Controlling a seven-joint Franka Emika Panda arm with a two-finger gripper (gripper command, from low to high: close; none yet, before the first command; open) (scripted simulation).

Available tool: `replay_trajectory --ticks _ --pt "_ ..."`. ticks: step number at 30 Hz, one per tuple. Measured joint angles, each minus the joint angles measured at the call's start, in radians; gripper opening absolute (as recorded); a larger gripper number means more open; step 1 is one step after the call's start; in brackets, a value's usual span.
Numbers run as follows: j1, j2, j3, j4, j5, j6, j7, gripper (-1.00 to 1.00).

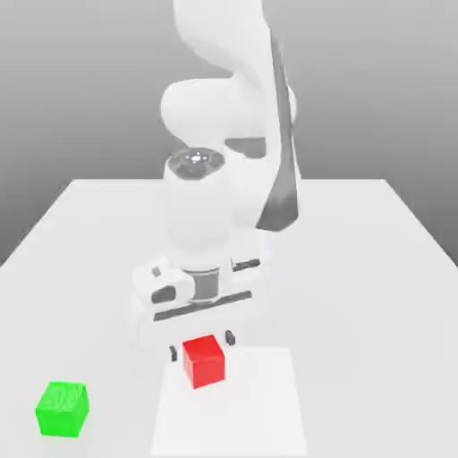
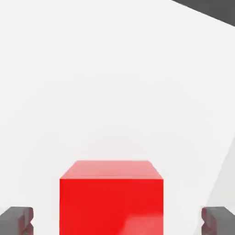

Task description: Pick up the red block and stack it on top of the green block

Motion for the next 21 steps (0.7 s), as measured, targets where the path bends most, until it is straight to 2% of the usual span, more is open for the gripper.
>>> replay_trajectory --ticks 1,8,17,21 --pt "-0.010 0.019 0.014 0.002 0.014 0.015 -0.010 -1.00" --pt "-0.016 0.019 0.018 0.002 0.009 0.015 -0.007 -1.00" --pt "0.004 -0.208 -0.045 -0.031 -0.150 -0.176 0.109 -1.00" --pt "-0.044 -0.193 -0.094 0.061 -0.158 -0.261 0.063 -1.00"
